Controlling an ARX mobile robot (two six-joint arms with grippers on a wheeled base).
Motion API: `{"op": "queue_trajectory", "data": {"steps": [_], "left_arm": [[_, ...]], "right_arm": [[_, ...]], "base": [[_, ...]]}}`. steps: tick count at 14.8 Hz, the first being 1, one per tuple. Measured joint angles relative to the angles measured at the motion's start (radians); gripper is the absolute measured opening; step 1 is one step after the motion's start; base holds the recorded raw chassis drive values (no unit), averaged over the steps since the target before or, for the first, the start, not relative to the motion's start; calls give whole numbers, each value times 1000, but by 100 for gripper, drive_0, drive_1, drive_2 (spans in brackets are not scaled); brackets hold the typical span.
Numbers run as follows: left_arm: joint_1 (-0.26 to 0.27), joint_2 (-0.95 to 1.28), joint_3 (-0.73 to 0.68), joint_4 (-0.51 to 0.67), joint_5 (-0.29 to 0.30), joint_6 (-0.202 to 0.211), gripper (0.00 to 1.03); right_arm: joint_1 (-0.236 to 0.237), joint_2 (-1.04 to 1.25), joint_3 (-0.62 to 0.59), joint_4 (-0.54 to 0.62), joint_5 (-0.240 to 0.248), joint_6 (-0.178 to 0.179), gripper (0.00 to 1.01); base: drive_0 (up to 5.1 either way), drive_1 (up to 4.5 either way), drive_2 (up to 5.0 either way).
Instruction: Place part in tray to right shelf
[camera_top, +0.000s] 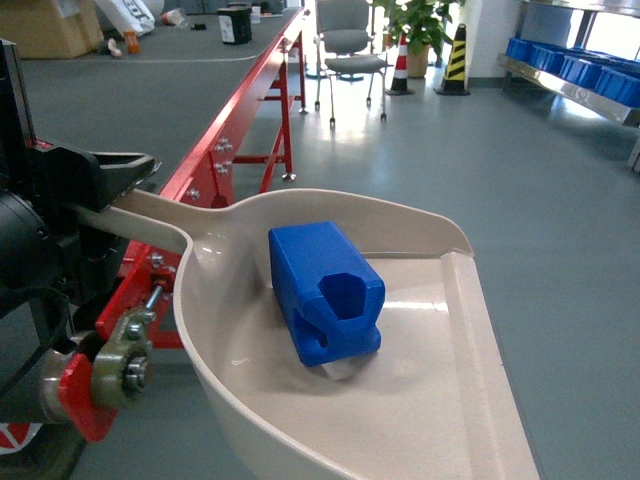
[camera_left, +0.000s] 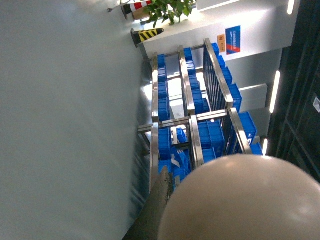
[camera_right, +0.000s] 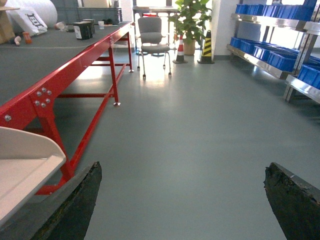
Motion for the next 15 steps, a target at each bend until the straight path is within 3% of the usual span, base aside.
{"op": "queue_trajectory", "data": {"steps": [15], "left_arm": [[1, 0, 0, 6, -4, -1, 12]], "right_arm": [[0, 2, 0, 0, 0, 0, 98]], "base": [[511, -235, -235]]}}
